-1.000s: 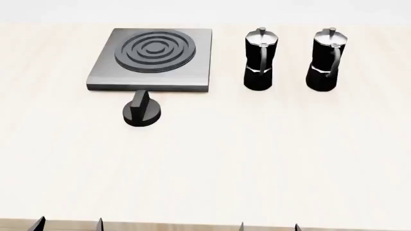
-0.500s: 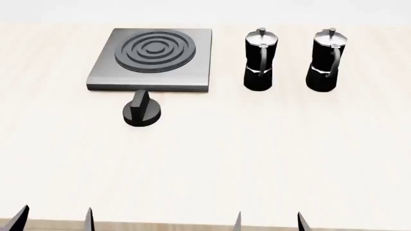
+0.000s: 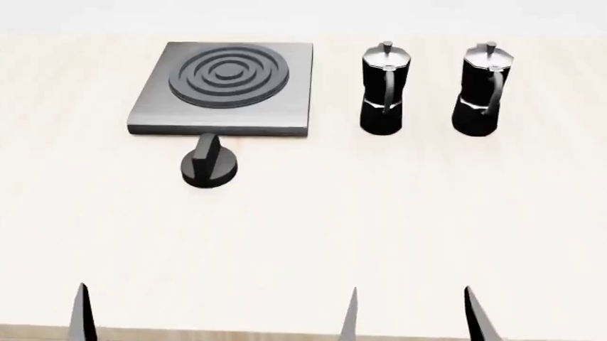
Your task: Put both moka pots on the stove.
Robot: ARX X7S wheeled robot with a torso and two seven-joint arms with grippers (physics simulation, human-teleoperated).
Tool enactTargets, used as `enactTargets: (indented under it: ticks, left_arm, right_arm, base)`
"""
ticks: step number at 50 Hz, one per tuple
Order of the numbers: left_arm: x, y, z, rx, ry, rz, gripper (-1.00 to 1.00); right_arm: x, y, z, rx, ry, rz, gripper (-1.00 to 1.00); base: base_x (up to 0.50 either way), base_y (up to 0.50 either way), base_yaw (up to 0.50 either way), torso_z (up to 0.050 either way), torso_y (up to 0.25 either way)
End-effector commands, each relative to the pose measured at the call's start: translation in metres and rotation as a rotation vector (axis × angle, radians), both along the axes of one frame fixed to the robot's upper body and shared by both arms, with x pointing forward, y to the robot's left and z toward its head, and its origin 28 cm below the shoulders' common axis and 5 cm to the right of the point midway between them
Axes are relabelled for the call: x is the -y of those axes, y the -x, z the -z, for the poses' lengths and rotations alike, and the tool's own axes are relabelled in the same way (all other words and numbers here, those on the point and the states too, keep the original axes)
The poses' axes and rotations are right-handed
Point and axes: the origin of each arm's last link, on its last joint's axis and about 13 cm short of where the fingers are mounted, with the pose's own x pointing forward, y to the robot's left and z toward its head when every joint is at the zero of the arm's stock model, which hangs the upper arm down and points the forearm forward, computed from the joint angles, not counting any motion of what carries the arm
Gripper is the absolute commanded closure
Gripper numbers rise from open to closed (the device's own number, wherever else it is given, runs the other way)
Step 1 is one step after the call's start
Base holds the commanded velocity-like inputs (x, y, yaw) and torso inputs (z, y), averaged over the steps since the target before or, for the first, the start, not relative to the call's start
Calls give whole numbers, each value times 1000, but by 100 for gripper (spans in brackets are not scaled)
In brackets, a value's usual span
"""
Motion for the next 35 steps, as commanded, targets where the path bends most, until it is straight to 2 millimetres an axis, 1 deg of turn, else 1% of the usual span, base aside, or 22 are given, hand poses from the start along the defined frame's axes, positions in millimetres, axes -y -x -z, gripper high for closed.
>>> enactTargets:
  ticks: [1,35]
  left_arm:
    - [0,5,-6,35,-5,-6,-100]
    - [2,4,-5,32,-17,-7,-100]
  right_arm:
    - [-1,5,-8,27,-18,-8,-100]
    - [-2,4,-4,14,-7,-12,-100]
  base:
    - [215,0,0,0,0]
    - [219,0,0,0,0]
